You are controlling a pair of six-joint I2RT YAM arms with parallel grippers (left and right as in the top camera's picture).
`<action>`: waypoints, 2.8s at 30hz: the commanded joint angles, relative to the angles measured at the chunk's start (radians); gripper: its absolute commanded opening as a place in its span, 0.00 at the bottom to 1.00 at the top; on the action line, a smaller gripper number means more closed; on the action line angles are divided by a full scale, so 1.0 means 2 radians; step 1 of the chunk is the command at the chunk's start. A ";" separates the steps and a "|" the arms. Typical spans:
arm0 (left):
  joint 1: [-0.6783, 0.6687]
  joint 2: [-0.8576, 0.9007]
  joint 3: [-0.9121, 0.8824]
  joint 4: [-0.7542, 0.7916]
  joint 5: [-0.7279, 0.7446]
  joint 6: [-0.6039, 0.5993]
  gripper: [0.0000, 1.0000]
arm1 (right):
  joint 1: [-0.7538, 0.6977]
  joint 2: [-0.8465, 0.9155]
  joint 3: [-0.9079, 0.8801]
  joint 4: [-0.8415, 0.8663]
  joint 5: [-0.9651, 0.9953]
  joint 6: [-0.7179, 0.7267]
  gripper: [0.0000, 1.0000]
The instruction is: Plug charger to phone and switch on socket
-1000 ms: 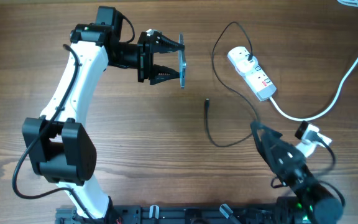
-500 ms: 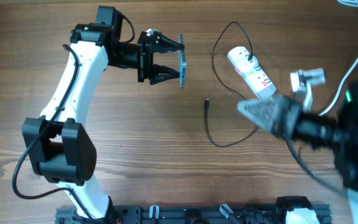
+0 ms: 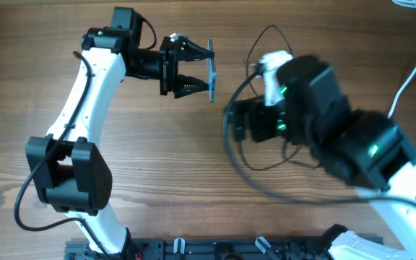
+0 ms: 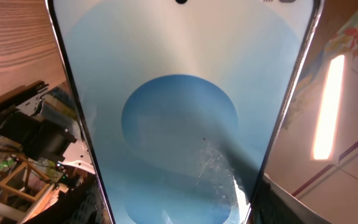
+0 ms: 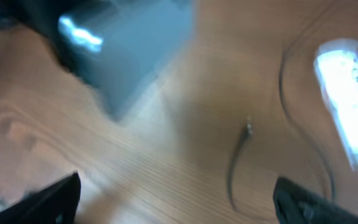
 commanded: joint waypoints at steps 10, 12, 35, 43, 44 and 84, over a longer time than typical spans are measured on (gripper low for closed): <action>0.005 -0.017 0.012 0.000 0.025 -0.001 0.60 | 0.132 0.055 0.013 0.075 0.245 0.118 0.96; 0.005 -0.017 0.012 0.000 0.025 -0.001 0.61 | 0.132 0.076 0.013 0.085 0.266 0.118 0.93; 0.005 -0.017 0.012 0.001 0.025 -0.001 0.61 | 0.131 0.128 0.013 0.123 0.306 0.114 0.29; 0.005 -0.017 0.012 0.014 0.025 -0.001 0.60 | 0.131 0.128 0.013 0.123 0.304 0.114 0.16; 0.005 -0.017 0.012 0.014 0.025 -0.001 0.60 | 0.131 0.128 0.013 0.123 0.304 0.114 0.15; 0.005 -0.017 0.012 0.031 0.024 -0.001 0.72 | 0.131 0.102 0.013 0.055 0.338 0.826 0.05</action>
